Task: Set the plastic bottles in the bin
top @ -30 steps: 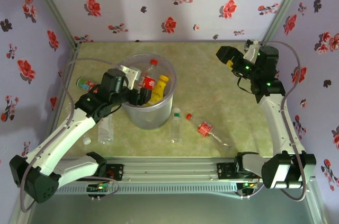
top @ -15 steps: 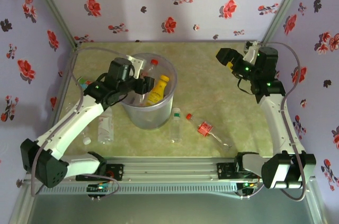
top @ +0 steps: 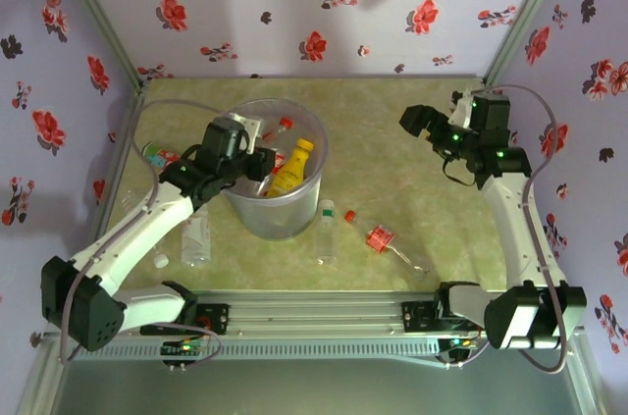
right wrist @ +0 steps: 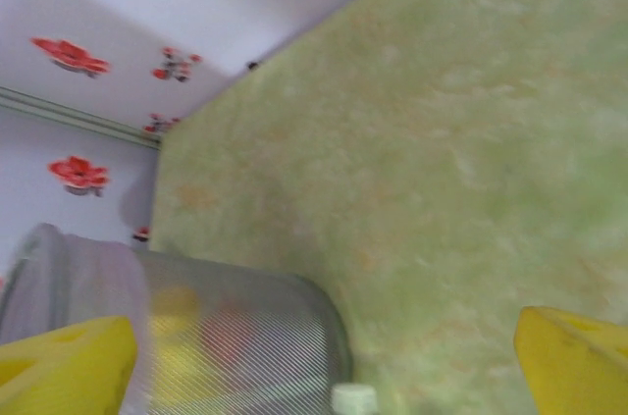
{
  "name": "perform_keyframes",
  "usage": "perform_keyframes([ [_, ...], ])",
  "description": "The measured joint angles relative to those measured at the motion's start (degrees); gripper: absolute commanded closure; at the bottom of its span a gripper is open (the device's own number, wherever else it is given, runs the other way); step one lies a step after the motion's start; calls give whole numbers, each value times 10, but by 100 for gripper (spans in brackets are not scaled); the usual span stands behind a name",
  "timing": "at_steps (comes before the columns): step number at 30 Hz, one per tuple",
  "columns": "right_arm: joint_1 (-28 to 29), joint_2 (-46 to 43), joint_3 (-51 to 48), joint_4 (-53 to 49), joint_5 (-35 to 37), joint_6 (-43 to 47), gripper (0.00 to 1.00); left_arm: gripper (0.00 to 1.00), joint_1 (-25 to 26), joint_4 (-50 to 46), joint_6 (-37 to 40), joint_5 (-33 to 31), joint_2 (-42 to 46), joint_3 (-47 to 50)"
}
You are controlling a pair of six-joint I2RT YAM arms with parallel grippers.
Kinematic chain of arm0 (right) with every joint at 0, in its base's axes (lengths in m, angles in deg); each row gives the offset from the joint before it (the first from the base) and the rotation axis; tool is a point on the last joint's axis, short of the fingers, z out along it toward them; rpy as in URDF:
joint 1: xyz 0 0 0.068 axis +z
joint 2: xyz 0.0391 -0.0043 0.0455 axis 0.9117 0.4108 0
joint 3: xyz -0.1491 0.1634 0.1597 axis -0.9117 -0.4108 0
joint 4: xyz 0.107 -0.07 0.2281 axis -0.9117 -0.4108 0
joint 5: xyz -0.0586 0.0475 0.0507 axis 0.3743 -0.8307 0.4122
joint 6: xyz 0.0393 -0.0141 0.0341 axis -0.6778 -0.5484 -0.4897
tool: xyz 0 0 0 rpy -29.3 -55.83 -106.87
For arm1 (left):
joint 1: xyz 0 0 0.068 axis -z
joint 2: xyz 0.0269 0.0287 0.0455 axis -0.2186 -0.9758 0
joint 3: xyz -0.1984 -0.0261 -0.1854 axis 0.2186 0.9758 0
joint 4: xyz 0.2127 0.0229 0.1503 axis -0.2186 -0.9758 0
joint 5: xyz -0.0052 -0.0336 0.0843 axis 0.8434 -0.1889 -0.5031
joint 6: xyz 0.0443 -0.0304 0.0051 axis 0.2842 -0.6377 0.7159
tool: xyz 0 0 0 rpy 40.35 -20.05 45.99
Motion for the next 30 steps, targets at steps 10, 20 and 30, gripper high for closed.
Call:
perform_keyframes([
  [10, 183, 5, -13, -155, 135, 27, 3, 68, -1, 55, -19, 2, -9, 16],
  [20, 331, 123, -47, -215, 235, 28, 3, 34, -2, 45, -10, 8, -8, 15],
  [30, 380, 187, -68, -224, 261, 25, 1, 9, -4, 7, 12, 12, -3, -33],
])
